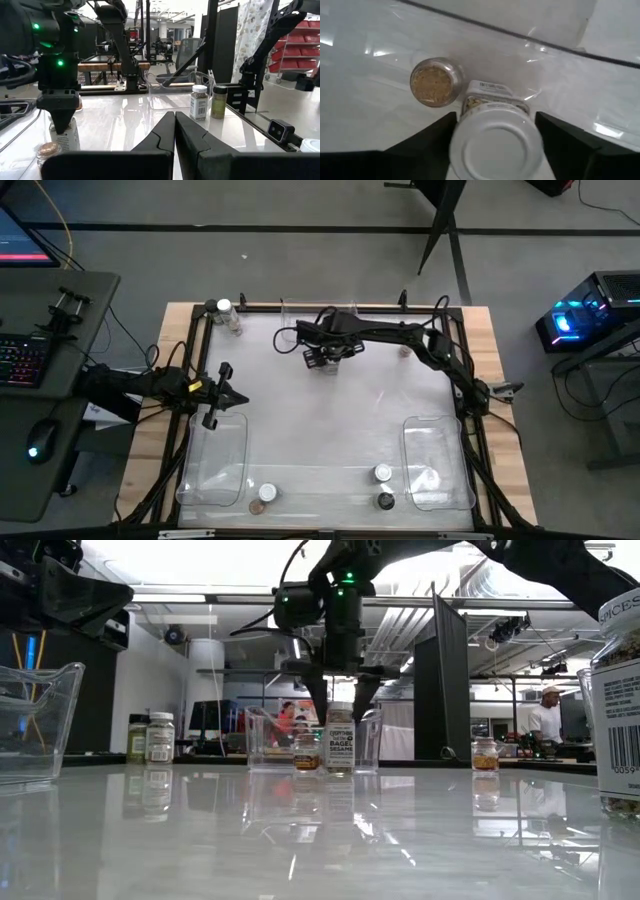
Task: Sort spices by type
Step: Put the white seasoning bottle into the bottom right transparent bin
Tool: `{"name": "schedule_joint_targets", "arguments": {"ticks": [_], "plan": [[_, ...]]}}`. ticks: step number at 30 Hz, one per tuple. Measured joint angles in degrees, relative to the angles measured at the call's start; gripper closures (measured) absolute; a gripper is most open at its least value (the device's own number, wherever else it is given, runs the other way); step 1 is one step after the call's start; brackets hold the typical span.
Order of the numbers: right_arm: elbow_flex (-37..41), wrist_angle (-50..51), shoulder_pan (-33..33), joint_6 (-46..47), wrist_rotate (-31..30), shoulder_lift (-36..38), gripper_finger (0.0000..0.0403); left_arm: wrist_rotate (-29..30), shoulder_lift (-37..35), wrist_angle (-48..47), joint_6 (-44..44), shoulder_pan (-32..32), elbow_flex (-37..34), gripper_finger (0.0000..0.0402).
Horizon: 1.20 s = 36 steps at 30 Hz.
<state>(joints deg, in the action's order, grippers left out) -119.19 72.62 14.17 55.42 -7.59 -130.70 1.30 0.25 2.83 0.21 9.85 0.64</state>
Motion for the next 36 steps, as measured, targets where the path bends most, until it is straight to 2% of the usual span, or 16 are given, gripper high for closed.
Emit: {"name": "schedule_joint_targets", "arguments": {"ticks": [4, 10, 17, 20, 25, 30, 32, 36], "plan": [[0.0, 0.0, 0.0, -0.3, 0.9, -0.6, 0.0205, 0.0, 0.0, -0.1, 0.0, 0.0, 0.0, 0.0401], [0.1, 3.0, -0.9, -5.0, 0.2, 1.1, 0.0205, 0.0, 0.0, -0.1, 0.0, 0.0, 0.0, 0.0401], [0.0, 17.3, -6.0, -9.4, -5.2, 13.9, 0.0205, 0.0, 0.0, -0.2, 0.0, 0.0, 0.0, 0.0401], [0.1, 17.3, -10.6, -11.4, -5.6, 19.8, 0.0205, 0.0, 0.0, -0.2, 0.0, 0.0, 0.0, 0.0401], [0.0, 17.9, -21.7, -11.6, -1.3, 28.5, 0.0205, 0.0, 0.0, -0.1, 0.0, 0.0, 0.0, 0.0401], [0.2, 17.4, -34.0, -3.5, 1.2, 31.2, 0.0205, 0.0, 0.0, -0.1, 0.0, 0.0, 0.0, 0.0401], [2.6, 16.9, -38.1, 0.3, 3.7, 31.9, 0.0205, 0.0, 0.0, -0.1, 0.0, 0.0, 0.0, 0.0401], [14.7, 17.3, -45.0, 8.7, 10.4, 34.6, 0.0205, 0.0, 0.0, -0.1, 0.0, 0.0, 0.0, 0.0401]]}}
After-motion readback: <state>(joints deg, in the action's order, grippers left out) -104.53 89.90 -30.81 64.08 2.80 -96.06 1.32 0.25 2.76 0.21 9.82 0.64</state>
